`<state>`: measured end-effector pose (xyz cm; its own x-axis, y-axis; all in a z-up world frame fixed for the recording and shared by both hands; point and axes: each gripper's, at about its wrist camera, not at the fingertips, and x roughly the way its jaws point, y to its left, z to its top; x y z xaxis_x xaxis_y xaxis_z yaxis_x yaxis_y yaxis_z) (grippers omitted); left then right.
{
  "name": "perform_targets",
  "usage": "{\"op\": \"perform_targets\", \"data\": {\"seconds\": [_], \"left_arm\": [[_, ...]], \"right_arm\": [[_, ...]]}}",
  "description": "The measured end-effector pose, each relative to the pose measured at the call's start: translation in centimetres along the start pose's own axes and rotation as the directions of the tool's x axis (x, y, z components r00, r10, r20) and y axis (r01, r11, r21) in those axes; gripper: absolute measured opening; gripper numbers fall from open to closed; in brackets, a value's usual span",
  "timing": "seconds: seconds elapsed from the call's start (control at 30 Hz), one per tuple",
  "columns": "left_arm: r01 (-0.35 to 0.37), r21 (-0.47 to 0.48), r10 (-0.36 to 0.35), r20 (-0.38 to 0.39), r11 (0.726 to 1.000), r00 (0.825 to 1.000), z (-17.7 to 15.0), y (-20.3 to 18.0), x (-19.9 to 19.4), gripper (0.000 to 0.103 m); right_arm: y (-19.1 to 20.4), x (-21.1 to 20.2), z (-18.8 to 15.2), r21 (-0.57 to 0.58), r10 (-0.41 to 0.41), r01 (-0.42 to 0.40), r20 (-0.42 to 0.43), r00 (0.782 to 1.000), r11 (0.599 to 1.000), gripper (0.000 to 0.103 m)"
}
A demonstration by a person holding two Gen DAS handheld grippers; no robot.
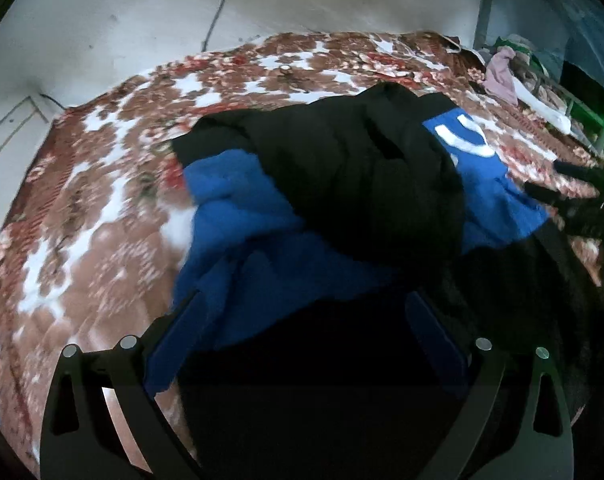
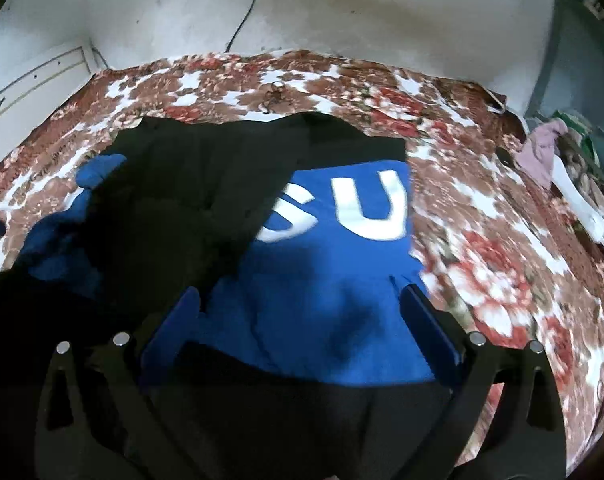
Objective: Fold large clothes
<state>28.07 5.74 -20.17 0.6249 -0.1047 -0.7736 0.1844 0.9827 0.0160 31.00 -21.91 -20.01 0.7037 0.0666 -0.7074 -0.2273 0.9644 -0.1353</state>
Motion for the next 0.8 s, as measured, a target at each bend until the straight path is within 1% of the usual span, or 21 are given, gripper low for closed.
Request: {"op": "perform_targets", "data": {"seconds": [0.07, 0.13, 0.17, 0.23, 0.3, 0.37, 0.4, 0.47, 0.5, 0.57, 0.6, 0.67, 0.73, 0.77, 0.8], "left_arm": [[-0.018, -0.006, 0.018, -0.014, 1.000, 1.000, -2.1, 0.4, -0.9, 0.097], [-0.023, -0.007, 0.023, -0.040, 1.000, 0.999, -3.9, 0.6, -1.5, 0.097], [-0.032, 0.012, 0.032, -0.061, 0.999, 0.998, -5.0, 0.6, -1.9, 0.097], [-0.056, 0.029, 0.058, -0.074, 0.998, 0.996, -6.9, 0.8, -2.7, 0.098], [-0.055, 0.025, 0.057, -0.107, 0.998, 0.993, -8.8, 1.1, -3.4, 0.097], [-0.070, 0.039, 0.075, -0.140, 0.997, 0.987, -10.6, 1.5, -4.0, 0.097], [-0.080, 0.042, 0.086, -0.143, 0.996, 0.986, -11.1, 1.7, -4.2, 0.097], [-0.105, 0.013, 0.106, -0.168, 0.994, 0.980, -12.2, 2.7, -4.5, 0.097], [-0.103, -0.009, 0.100, -0.178, 0.995, 0.979, -12.6, 3.0, -4.7, 0.097], [-0.074, -0.082, 0.058, -0.179, 0.994, 0.982, -13.2, 3.8, -5.6, 0.097], [-0.051, -0.113, 0.031, -0.178, 0.992, 0.983, -13.5, 3.9, -5.9, 0.097], [0.005, -0.173, -0.036, -0.178, 0.985, 0.983, -14.0, 4.1, -6.3, 0.097], [0.062, -0.226, -0.104, -0.181, 0.972, 0.978, -14.8, 4.0, -6.5, 0.097], [0.075, -0.240, -0.121, -0.183, 0.968, 0.976, -15.1, 3.9, -6.4, 0.097], [0.099, -0.272, -0.152, -0.183, 0.957, 0.971, -15.6, 3.9, -6.3, 0.097]], "right_arm": [[-1.0, -1.2, -0.9, 0.007, -0.017, 0.017, -0.001, 1.000, 1.000, 0.098], [-2.4, -2.6, -2.0, 0.030, -0.012, 0.012, 0.003, 1.000, 0.999, 0.098], [-3.1, -3.3, -2.7, 0.033, -0.011, 0.011, -0.001, 1.000, 0.999, 0.098], [-4.6, -4.5, -4.1, 0.029, -0.026, 0.027, -0.021, 0.999, 0.999, 0.098], [-6.5, -5.2, -5.9, 0.028, -0.026, 0.028, -0.066, 0.997, 0.999, 0.098], [-8.1, -5.3, -7.5, 0.030, -0.033, 0.037, -0.109, 0.993, 0.999, 0.098], [-9.2, -5.4, -8.7, 0.036, -0.035, 0.041, -0.144, 0.989, 0.999, 0.098], [-10.3, -5.4, -10.7, 0.049, -0.037, 0.047, -0.193, 0.981, 0.998, 0.098], [-11.0, -5.5, -11.7, 0.064, -0.029, 0.044, -0.216, 0.976, 0.997, 0.098], [-12.0, -5.9, -13.6, 0.106, 0.004, 0.022, -0.243, 0.970, 0.994, 0.098], [-12.3, -6.0, -14.2, 0.120, 0.017, 0.014, -0.254, 0.967, 0.993, 0.098], [-12.9, -6.5, -15.8, 0.161, 0.067, -0.021, -0.286, 0.956, 0.987, 0.098], [-13.1, -6.8, -16.8, 0.194, 0.118, -0.060, -0.300, 0.947, 0.979, 0.098], [-13.1, -6.9, -17.0, 0.203, 0.137, -0.076, -0.303, 0.943, 0.976, 0.098], [-13.1, -7.0, -17.5, 0.218, 0.167, -0.101, -0.310, 0.936, 0.971, 0.098]]}}
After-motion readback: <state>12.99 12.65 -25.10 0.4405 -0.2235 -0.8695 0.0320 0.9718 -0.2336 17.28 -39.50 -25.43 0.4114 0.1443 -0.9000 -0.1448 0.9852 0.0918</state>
